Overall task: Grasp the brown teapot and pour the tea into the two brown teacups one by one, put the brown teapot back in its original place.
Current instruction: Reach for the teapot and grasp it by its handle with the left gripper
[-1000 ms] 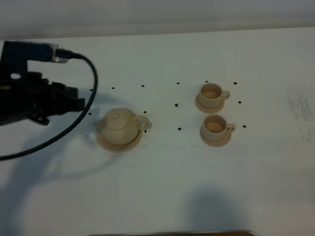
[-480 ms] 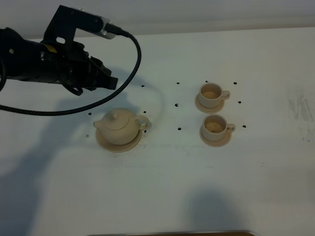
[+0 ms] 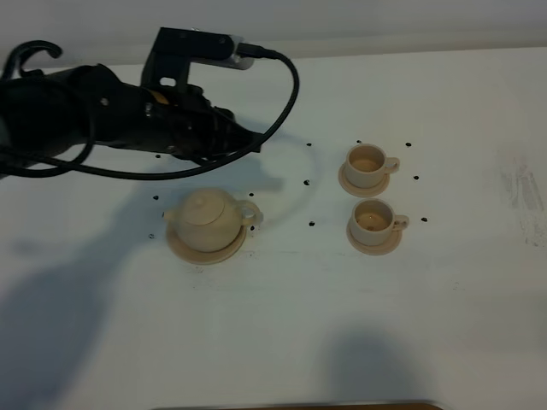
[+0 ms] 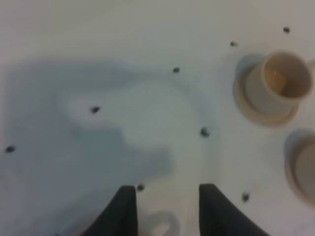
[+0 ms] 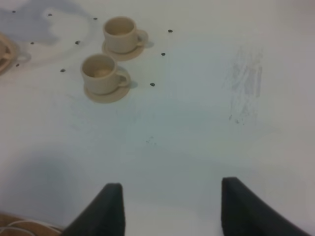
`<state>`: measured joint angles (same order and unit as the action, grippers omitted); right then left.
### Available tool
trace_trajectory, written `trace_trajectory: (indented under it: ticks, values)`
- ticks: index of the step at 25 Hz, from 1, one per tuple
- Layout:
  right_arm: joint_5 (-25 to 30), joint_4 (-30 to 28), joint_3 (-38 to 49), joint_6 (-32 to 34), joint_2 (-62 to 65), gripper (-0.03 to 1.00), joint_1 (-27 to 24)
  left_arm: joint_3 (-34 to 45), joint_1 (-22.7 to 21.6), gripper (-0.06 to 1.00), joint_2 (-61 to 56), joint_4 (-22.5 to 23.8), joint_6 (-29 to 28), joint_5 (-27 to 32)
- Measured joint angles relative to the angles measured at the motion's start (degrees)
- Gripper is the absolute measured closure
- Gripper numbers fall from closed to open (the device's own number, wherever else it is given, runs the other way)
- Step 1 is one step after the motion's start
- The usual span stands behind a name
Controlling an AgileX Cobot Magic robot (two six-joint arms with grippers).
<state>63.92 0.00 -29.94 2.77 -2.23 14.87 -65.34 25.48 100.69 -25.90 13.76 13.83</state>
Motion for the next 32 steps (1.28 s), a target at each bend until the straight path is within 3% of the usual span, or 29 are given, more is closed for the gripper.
trace_trajectory:
  ticks: [8,32]
  values:
    - [0.0,0.0,0.0,0.0,0.0,0.51,0.0,-1.6,3.1,0.65,4.9,-2.9,-3.5,-2.6]
    - [0.0,0.0,0.0,0.0,0.0,0.51,0.0,-1.6,3.6,0.65,8.2,-2.0,-11.5,0.3]
